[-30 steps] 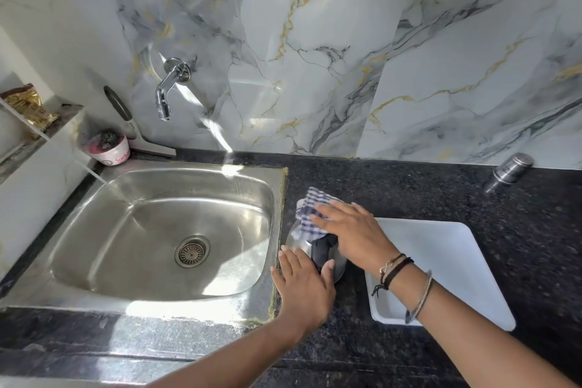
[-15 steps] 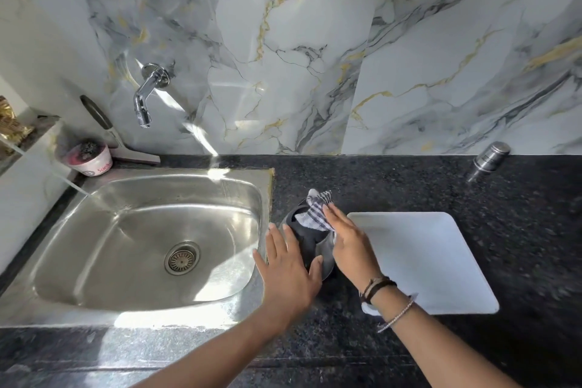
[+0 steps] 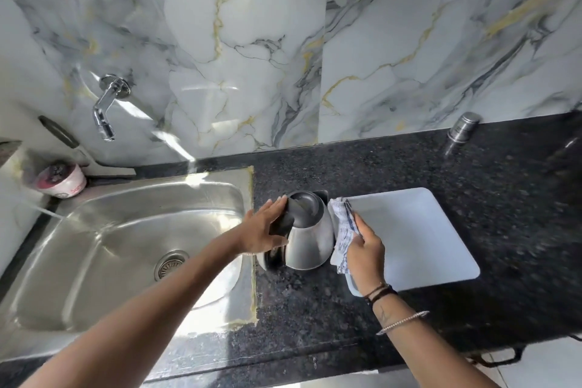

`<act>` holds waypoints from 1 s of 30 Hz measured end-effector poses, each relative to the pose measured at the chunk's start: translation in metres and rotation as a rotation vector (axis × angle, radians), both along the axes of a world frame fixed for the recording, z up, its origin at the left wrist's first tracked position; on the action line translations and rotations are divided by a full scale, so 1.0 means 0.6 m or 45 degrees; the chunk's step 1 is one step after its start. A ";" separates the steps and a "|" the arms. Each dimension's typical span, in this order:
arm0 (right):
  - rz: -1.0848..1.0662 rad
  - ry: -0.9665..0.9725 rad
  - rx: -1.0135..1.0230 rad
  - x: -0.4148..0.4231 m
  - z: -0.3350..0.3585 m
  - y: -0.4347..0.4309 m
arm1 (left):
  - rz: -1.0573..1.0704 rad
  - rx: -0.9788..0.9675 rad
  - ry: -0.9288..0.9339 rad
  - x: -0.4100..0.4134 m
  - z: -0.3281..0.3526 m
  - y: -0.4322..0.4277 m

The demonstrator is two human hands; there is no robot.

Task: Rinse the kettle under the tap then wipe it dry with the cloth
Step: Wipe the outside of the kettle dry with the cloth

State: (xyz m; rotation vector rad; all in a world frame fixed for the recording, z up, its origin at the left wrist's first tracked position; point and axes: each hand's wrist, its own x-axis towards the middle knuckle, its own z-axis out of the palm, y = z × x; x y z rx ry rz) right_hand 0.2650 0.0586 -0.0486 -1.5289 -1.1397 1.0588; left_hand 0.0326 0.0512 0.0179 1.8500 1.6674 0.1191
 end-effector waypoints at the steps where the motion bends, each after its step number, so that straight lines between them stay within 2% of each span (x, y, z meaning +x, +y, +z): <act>1: -0.072 0.007 0.035 -0.004 0.000 -0.005 | -0.022 -0.019 0.005 -0.002 0.001 0.004; 5: -0.190 0.014 0.192 -0.030 0.003 -0.028 | -0.074 -0.008 0.058 -0.008 0.006 0.012; 7: 0.005 0.023 0.281 -0.050 0.000 -0.046 | -0.125 0.073 0.064 -0.005 0.005 0.011; 9: 0.271 -0.194 0.304 -0.076 -0.012 -0.066 | -0.193 0.128 0.059 0.000 0.006 0.010; 11: 0.349 -0.358 0.220 -0.095 -0.030 -0.080 | -0.221 0.105 0.061 0.001 0.016 0.017; 15: 0.377 -0.312 -0.111 -0.090 -0.054 -0.090 | -0.251 -0.037 0.104 -0.012 0.042 0.035; 17: 0.421 -0.307 -0.134 -0.075 -0.061 -0.084 | -0.271 -0.088 0.099 -0.019 0.049 0.043; 19: 0.410 -0.184 -0.138 -0.066 -0.056 -0.073 | -0.283 -0.140 0.088 -0.023 0.055 0.052; 21: 0.372 -0.152 -0.067 -0.070 -0.051 -0.070 | -0.250 -0.206 0.059 -0.025 0.059 0.059; 26: 0.487 -0.581 0.320 -0.109 -0.077 -0.129 | -0.171 -0.331 0.048 -0.026 0.076 0.066; 30: 0.549 -0.949 0.407 -0.094 -0.111 -0.132 | -0.183 -0.380 0.051 -0.020 0.086 0.073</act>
